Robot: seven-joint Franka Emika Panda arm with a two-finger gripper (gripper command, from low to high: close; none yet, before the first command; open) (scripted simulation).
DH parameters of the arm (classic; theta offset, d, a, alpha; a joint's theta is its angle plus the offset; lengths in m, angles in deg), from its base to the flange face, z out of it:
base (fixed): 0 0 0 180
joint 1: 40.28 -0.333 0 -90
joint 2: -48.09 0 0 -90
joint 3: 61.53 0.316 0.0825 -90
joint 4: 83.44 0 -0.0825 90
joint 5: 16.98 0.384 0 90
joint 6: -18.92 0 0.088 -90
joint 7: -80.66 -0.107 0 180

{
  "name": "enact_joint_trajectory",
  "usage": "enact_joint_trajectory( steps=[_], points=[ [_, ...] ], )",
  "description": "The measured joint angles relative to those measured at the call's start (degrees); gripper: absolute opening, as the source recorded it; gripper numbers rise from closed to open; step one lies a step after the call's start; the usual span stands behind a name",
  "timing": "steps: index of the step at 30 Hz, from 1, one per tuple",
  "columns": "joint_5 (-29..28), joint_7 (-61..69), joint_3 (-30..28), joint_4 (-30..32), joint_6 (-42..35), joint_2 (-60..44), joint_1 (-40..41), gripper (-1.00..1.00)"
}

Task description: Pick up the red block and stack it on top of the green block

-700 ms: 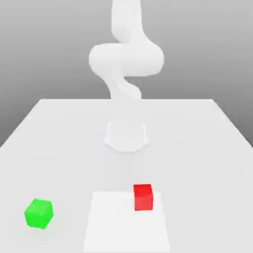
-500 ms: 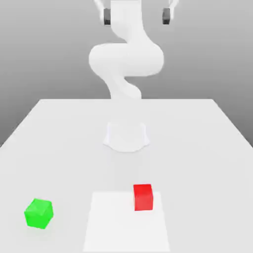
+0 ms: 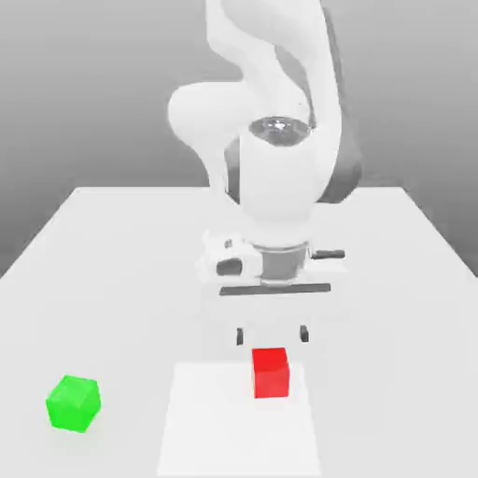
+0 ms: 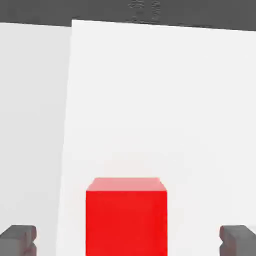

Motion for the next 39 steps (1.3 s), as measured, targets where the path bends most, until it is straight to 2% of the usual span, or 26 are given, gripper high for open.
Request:
enact_joint_trajectory(
  steps=[3,4,11,18,24,33,38,39],
  points=[
    [-1.7,-1.3,-1.7,-0.8,5.4,-6.3,-1.3,0.0],
    [-1.9,-1.4,-2.1,-1.0,6.7,-7.9,-1.7,-1.0],
    [-2.2,-1.7,-2.2,-1.0,6.9,-8.1,-1.7,-1.0],
    [1.2,0.9,-0.8,0.8,-4.3,4.9,-1.2,-1.0],
    [3.0,9.3,-6.3,-5.4,-9.9,4.2,7.5,-1.0],
    [2.7,21.6,-13.2,-16.7,-16.7,-0.3,23.1,-1.0],
    [5.5,24.9,-11.8,-18.2,-9.6,-8.9,24.6,-1.0],
    [6.0,25.3,-11.5,-18.3,-8.3,-10.3,24.8,1.0]
  ],
)
